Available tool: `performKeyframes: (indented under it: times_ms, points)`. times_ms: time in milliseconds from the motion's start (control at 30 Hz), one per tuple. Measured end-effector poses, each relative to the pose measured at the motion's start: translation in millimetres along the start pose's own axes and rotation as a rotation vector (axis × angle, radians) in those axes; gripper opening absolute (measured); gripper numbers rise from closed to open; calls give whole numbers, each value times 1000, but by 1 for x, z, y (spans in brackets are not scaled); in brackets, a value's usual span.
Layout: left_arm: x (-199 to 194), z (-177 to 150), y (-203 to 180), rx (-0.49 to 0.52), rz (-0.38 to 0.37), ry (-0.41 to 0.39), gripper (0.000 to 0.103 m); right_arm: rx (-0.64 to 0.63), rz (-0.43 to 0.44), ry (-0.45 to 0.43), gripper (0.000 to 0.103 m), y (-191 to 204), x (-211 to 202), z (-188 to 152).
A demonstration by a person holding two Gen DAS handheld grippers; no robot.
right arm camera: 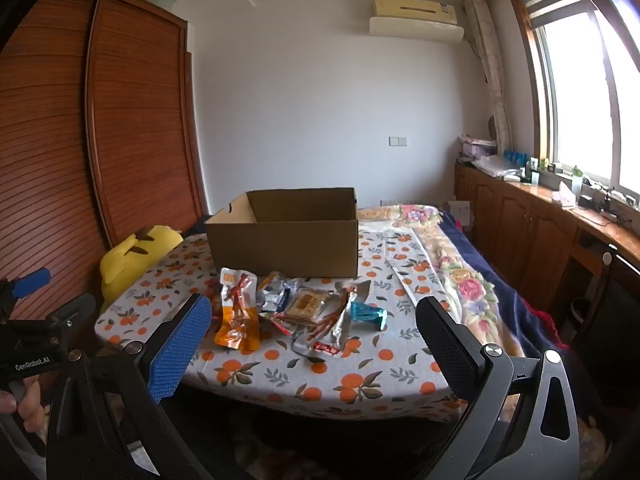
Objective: Organize snacks
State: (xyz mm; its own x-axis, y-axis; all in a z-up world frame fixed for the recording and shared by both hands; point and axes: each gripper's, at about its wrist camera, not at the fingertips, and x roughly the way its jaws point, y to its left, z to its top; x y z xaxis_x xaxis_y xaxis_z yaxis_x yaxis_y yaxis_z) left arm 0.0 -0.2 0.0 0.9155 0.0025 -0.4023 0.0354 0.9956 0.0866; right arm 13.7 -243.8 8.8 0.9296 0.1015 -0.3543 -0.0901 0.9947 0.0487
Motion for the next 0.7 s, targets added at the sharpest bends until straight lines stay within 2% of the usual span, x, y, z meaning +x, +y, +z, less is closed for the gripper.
performKeyframes:
  times_ms: [700]
  points:
    - [0, 0, 0, -1, 0, -3, 103, 1, -4, 3, 103, 0, -1, 0]
